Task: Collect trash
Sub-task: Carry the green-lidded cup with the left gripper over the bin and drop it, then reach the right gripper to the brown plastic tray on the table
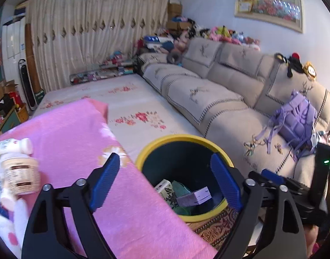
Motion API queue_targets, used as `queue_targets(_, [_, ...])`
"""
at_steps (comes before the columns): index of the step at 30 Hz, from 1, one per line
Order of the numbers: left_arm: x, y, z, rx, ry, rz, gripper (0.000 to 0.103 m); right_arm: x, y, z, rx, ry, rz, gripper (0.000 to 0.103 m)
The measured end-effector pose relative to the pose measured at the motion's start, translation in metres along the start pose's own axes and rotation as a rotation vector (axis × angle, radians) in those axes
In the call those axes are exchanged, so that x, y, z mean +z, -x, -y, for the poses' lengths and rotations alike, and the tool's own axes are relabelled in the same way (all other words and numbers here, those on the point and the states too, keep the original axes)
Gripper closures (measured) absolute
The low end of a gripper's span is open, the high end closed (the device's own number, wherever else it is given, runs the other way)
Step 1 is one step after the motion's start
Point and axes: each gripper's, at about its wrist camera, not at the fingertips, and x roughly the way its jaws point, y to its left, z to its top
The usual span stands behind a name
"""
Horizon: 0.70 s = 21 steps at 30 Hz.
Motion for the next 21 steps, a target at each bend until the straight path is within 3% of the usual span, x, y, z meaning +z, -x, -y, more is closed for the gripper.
queue_targets(6, [-0.019, 0.079, -0.046, 0.092, 0.074, 0.075, 0.011, -0.011, -0.007, -0.037, 0.044, 0.069, -0.036, 0.046])
queue_targets(11, [-0.049, 0.136, -0.103, 0.234, 0.152, 0.110, 0.011, -0.023, -0.013, -0.079, 0.101, 0.145, -0.072, 0.046])
queue_targets(17, [-0.083, 0.188, -0.157, 0.390, 0.228, 0.132, 0.011, -0.042, -0.015, -0.142, 0.208, 0.248, -0.125, 0.046])
queue_targets(21, [-0.099, 0.208, -0.180, 0.441, 0.247, 0.141, 0.011, -0.052, -0.013, -0.188, 0.265, 0.323, -0.140, 0.046])
